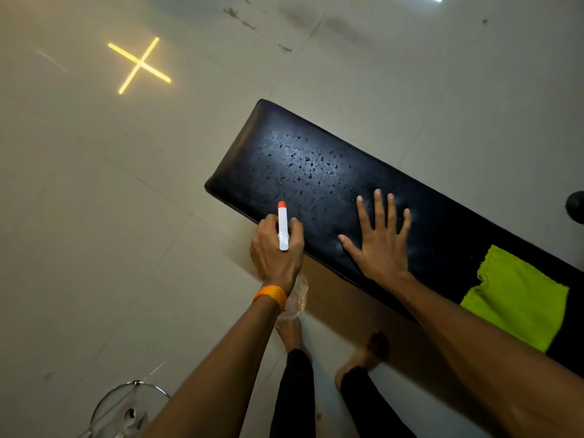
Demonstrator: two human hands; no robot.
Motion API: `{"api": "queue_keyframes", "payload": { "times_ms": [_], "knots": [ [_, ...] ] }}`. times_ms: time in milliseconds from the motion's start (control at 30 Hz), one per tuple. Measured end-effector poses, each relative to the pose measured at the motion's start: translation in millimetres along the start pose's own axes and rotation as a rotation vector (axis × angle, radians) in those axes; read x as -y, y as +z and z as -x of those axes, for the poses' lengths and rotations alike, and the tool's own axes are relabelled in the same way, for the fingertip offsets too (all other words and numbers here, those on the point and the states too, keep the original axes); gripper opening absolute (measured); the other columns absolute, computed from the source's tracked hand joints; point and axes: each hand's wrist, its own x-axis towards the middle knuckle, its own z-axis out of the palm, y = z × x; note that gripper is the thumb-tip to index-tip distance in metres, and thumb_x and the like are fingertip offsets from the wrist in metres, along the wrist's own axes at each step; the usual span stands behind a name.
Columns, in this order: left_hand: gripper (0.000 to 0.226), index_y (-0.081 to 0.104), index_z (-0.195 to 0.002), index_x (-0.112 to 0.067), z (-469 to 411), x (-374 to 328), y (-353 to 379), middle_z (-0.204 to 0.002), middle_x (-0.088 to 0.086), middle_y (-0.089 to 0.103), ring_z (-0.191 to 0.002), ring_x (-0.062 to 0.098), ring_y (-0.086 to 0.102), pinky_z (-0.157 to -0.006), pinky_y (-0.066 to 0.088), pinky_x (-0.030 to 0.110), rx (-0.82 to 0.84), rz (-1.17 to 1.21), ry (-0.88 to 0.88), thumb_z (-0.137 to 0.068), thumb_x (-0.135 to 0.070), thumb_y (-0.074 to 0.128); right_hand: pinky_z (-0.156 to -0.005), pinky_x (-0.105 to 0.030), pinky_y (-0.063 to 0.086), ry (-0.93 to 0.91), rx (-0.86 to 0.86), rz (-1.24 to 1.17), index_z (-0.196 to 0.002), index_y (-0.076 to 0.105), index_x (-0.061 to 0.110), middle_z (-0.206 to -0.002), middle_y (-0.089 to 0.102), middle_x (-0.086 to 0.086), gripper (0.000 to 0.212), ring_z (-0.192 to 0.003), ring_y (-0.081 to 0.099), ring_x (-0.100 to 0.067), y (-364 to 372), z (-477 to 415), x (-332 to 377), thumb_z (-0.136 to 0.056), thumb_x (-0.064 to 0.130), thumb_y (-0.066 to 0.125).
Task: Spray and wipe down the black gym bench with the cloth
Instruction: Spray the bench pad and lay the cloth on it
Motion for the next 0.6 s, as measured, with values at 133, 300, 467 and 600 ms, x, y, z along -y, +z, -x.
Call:
{"api": "queue_keyframes", "payload": {
  "times_ms": [133, 300, 467, 600],
  "knots": [
    [0.043, 0.062, -0.071, -0.016, -8, 1, 4, -0.061, 0.002, 0.059, -0.055, 0.026, 0.058, -0.054, 0.056, 0.049, 0.035, -0.03, -0.08, -0.085, -0.055, 0.05, -0.123, -0.066, 0.003, -0.002, -0.009, 0.015, -0.163, -0.003, 0.027, -0.171, -0.009, -0.012, 0.089, -0.158, -0.009, -0.033, 1, 0, -1, -0.094, 0.077, 0.021],
    [0.041, 0.065, -0.071, -0.016, -5, 4, 2, -0.058, 0.001, 0.059, -0.054, 0.025, 0.058, -0.054, 0.055, 0.048, 0.112, 0.017, -0.044, -0.084, -0.053, 0.053, -0.123, -0.066, 0.003, 0.003, -0.009, 0.02, -0.163, -0.002, 0.027, -0.171, -0.009, -0.011, 0.089, -0.158, -0.009, -0.033, 1, 0, -1, -0.093, 0.077, 0.02],
    [0.035, 0.057, -0.065, -0.012, 21, -1, 5, -0.054, 0.001, 0.052, -0.05, 0.02, 0.049, -0.051, 0.043, 0.045, 0.256, 0.014, 0.091, -0.089, -0.037, 0.061, -0.123, -0.065, 0.003, 0.007, 0.006, -0.004, -0.163, -0.002, 0.027, -0.171, -0.01, -0.01, 0.09, -0.158, -0.01, -0.031, -4, 0, 0, -0.093, 0.079, 0.02],
    [0.035, 0.052, -0.063, -0.017, 44, -4, 12, -0.053, -0.003, 0.047, -0.051, 0.021, 0.047, -0.049, 0.038, 0.038, 0.343, -0.001, 0.156, -0.088, -0.041, 0.057, -0.127, -0.057, 0.004, 0.06, 0.014, -0.067, -0.163, -0.004, 0.017, -0.171, -0.008, -0.009, 0.102, -0.158, -0.009, -0.028, -7, 5, -7, -0.089, 0.083, 0.02]
  ]
}}
